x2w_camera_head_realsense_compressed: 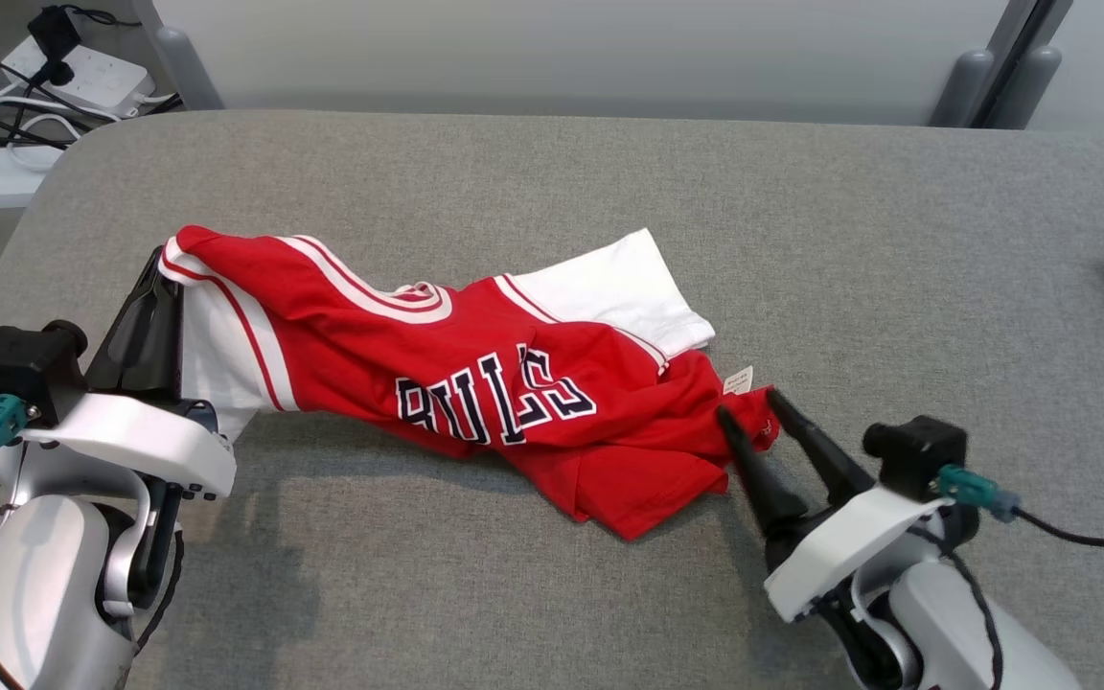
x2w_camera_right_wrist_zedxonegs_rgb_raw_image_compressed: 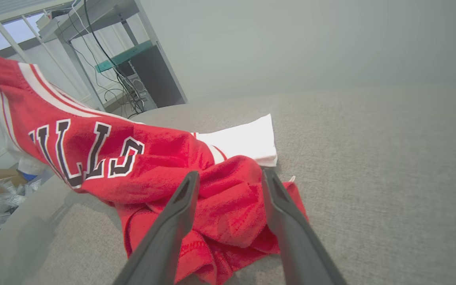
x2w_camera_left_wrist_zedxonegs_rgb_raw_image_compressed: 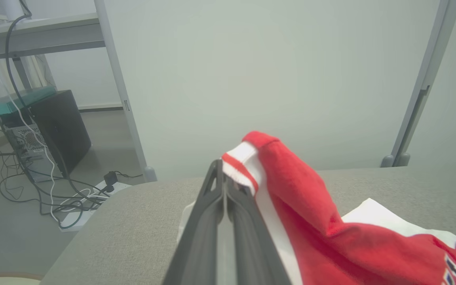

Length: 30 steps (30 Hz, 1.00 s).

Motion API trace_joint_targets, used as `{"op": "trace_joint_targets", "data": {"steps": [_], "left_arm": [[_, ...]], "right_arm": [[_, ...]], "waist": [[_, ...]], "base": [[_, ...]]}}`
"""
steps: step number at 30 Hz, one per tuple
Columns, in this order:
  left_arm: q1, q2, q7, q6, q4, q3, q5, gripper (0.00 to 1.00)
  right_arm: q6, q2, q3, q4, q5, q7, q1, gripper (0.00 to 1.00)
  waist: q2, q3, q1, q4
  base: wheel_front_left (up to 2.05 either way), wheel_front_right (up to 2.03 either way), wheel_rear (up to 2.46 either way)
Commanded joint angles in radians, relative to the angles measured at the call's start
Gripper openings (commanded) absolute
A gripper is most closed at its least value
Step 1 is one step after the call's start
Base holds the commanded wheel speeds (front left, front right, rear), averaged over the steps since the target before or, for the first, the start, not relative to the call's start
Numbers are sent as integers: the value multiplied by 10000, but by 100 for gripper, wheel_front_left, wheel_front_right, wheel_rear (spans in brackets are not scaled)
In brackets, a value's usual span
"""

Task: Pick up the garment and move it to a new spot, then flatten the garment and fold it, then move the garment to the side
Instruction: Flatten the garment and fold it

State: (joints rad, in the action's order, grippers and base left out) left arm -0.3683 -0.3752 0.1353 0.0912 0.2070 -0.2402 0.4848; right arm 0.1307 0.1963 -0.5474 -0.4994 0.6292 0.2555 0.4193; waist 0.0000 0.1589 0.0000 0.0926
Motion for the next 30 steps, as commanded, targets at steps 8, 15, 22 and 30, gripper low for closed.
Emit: {"op": "trace_joint_targets", "data": {"steps": [8, 15, 22, 30], "left_arm": [[-152, -444, -537, 297, -1243, 130, -99, 0], [-333, -334, -576, 282, -1490, -79, -128, 0], [-291, -373, -231, 178, -1741, 16, -4, 0], [-344, -507, 27, 151, -2831, 202, 90, 0]], "right_arm": [[0, -650, -1439, -1759, 1028, 63, 987, 100], [0, -827, -1631, -3261, 1149, 63, 2044, 0], [0, -328, -534, -2410, 439, 63, 2327, 0], [0, 262, 2232, 151, -1608, 63, 2160, 0]], "waist": [[0, 404, 0, 228], [0, 684, 0, 712], [0, 479, 0, 611], [0, -273, 0, 161]], "base": [[0, 0, 0], [0, 0, 0], [0, 0, 0], [0, 0, 0]]}}
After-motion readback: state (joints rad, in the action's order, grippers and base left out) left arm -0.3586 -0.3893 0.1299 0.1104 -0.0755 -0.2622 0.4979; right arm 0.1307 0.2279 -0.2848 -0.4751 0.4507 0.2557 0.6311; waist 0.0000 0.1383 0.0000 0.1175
